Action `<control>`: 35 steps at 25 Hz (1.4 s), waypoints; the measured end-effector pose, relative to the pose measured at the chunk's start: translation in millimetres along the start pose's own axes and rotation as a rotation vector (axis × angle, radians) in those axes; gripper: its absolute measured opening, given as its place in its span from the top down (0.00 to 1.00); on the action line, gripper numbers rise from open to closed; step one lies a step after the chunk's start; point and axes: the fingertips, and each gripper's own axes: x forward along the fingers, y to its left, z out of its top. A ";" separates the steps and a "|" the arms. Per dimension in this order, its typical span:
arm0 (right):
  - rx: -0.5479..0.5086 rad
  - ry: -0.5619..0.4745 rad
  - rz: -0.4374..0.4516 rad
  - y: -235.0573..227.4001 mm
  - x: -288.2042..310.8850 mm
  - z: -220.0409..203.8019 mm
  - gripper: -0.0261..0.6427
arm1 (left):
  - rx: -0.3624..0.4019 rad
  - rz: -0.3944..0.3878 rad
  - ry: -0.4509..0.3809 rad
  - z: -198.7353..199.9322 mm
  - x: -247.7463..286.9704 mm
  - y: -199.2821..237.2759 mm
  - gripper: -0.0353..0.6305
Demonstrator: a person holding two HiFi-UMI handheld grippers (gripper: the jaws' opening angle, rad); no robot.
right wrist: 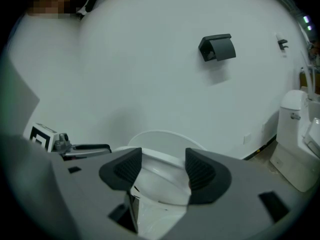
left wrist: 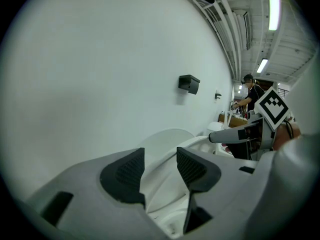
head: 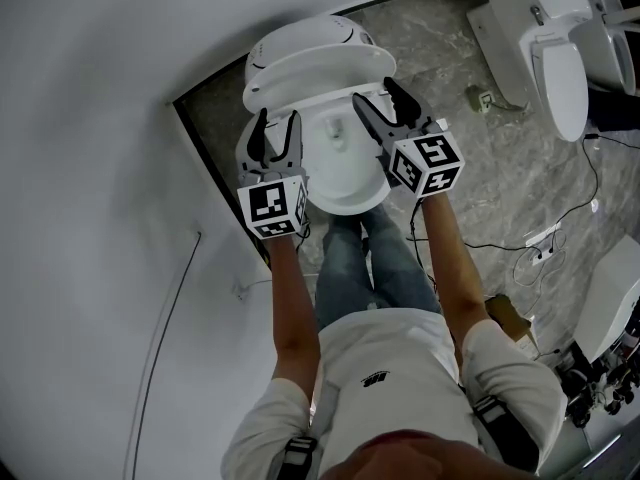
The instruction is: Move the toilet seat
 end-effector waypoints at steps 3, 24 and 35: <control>-0.001 0.000 -0.003 -2.9 6.2 2.1 0.53 | 0.021 0.007 0.030 -5.9 7.8 2.9 0.62; -0.058 0.010 -0.032 -12.8 35.0 12.8 0.53 | -0.024 0.037 0.024 -1.6 36.4 22.0 0.65; -0.138 -0.033 -0.016 -5.3 30.9 29.0 0.53 | -0.015 0.055 -0.042 21.0 27.4 19.3 0.69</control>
